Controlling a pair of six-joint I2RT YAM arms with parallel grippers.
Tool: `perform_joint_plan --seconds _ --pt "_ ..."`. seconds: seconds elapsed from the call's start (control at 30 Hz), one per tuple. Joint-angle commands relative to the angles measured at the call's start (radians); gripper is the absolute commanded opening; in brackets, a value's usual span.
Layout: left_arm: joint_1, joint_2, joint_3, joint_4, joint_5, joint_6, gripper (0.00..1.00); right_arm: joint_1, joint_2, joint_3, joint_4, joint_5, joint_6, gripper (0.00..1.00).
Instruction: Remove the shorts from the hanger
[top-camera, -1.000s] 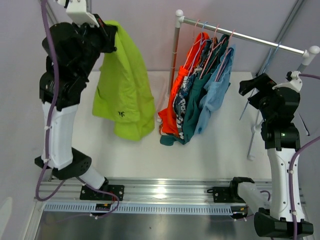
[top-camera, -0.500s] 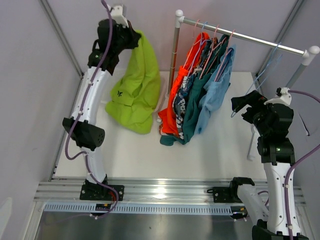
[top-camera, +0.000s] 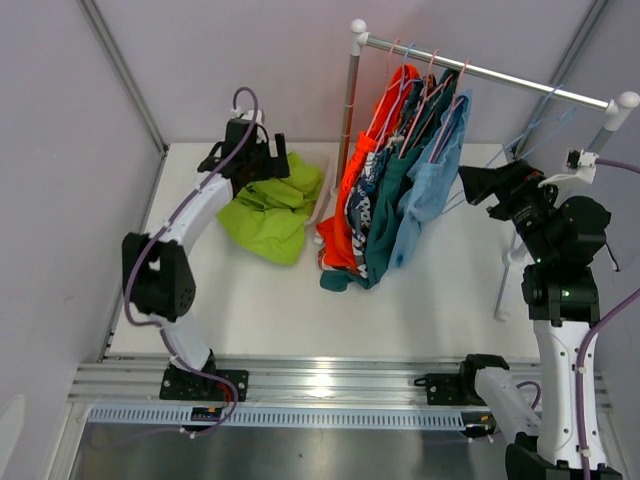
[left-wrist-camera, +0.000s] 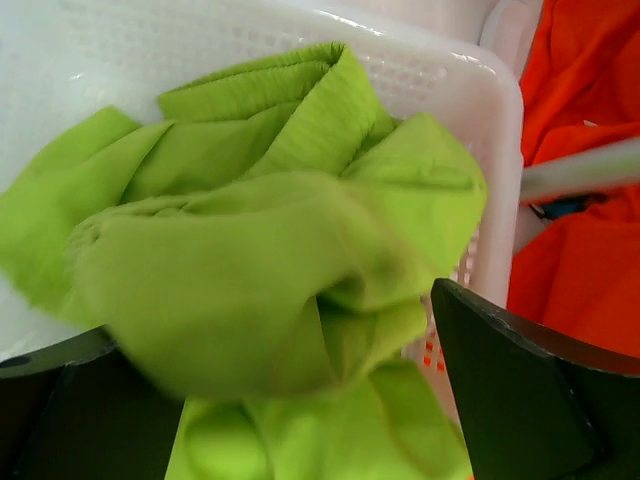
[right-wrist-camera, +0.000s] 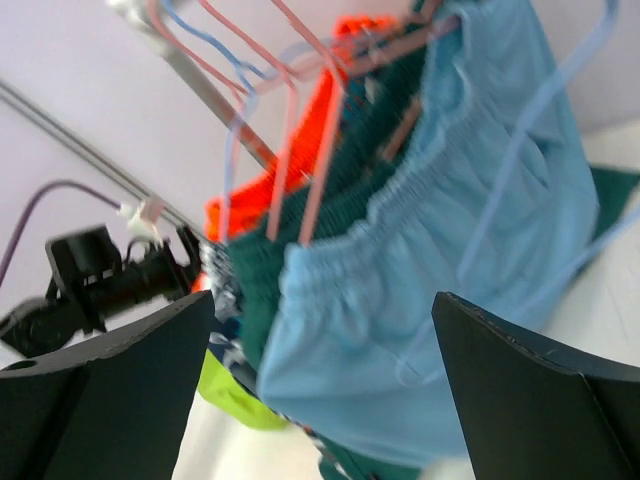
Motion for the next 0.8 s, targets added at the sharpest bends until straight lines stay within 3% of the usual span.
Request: perform_joint_plan --seconds 0.0,0.3,0.63,0.7,0.77 --pt "-0.032 -0.254 -0.078 0.072 -0.051 0.021 0.99 0.008 0.072 0.101 0.154 -0.044 0.044 0.99" --pt "-0.052 -0.550 -0.207 -0.108 -0.005 0.035 0.99 0.158 0.299 0.264 0.205 0.083 -0.013 0.99" --pt "-0.052 -0.771 -0.461 -0.079 0.032 0.084 0.99 0.203 0.436 0.301 0.217 0.229 -0.062 0.94" --pt "-0.052 -0.791 -0.504 -0.061 0.064 0.079 0.99 0.203 0.455 0.299 0.220 0.239 -0.073 0.91" --pt "-0.052 -0.812 -0.532 -0.031 0.078 0.069 0.99 0.203 0.476 0.295 0.220 0.249 -0.071 0.80"
